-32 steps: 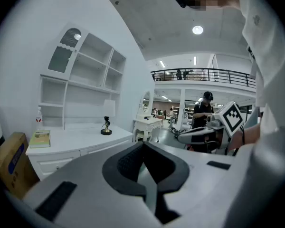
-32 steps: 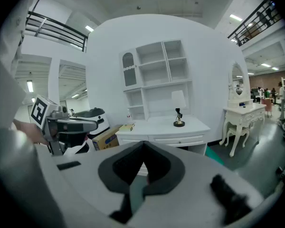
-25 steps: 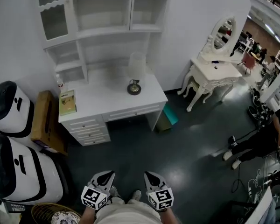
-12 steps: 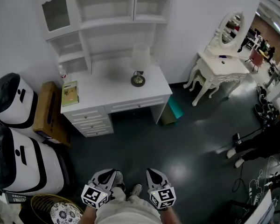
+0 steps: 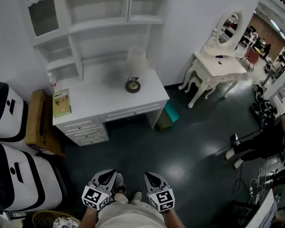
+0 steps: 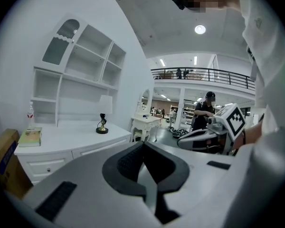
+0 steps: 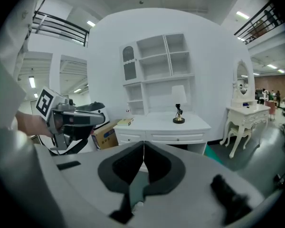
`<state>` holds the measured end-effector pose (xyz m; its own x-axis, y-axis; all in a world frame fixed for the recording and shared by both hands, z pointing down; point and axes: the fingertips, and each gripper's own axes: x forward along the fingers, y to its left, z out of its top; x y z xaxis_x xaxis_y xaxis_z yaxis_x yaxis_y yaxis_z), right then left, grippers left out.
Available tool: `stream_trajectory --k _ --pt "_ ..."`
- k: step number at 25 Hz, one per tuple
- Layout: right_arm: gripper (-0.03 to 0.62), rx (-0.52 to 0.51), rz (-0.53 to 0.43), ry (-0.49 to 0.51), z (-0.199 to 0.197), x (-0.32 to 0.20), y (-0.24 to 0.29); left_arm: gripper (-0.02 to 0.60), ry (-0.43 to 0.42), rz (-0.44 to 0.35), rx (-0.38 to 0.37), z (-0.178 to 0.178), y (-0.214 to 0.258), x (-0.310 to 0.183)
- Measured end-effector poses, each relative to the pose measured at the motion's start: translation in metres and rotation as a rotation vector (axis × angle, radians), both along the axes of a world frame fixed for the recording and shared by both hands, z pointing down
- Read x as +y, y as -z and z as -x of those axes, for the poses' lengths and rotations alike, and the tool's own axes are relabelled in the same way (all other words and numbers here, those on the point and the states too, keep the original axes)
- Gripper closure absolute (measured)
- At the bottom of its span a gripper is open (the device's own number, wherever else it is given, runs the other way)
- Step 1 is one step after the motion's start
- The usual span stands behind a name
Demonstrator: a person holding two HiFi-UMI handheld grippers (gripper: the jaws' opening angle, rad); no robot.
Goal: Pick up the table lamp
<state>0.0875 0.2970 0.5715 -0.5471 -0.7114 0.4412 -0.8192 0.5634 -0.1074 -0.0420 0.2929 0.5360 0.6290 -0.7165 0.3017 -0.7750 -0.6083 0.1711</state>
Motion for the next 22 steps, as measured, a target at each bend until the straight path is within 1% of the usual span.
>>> stream_trajectory --k 3,6,10,11,12,13,14,18,22 --pt "0.580 0.041 -0.008 -0.018 0.008 -0.029 0.006 0.572 -0.029 -0.027 0.011 0.008 0.008 -0.034" --pt "0.580 0.049 -0.042 -0.030 0.020 -0.061 0.017 0.572 -0.058 -0.052 0.021 0.016 0.014 -0.065" --pt "0.579 0.057 -0.056 -0.033 0.041 -0.096 0.021 0.572 -0.092 -0.066 0.029 0.028 0.019 -0.099" --pt "0.574 0.049 -0.053 -0.040 0.045 -0.103 0.021 0.572 -0.099 -0.066 0.031 0.031 0.019 -0.106" --pt "0.556 0.037 -0.048 -0.046 0.050 -0.110 0.021 0.572 -0.106 -0.064 0.032 0.034 0.019 -0.112" --pt "0.515 0.023 -0.041 -0.049 0.055 -0.116 0.021 0.572 -0.112 -0.061 0.032 0.037 0.020 -0.118" --pt "0.493 0.011 -0.034 -0.048 0.061 -0.122 0.022 0.572 -0.117 -0.056 0.031 0.040 0.019 -0.123" --pt "0.491 0.000 -0.029 -0.040 0.077 -0.142 0.023 0.572 -0.131 -0.035 0.031 0.045 0.014 -0.143" --pt "0.491 -0.005 -0.010 -0.046 0.078 -0.165 0.017 0.572 -0.132 -0.013 0.032 0.045 0.003 -0.163"
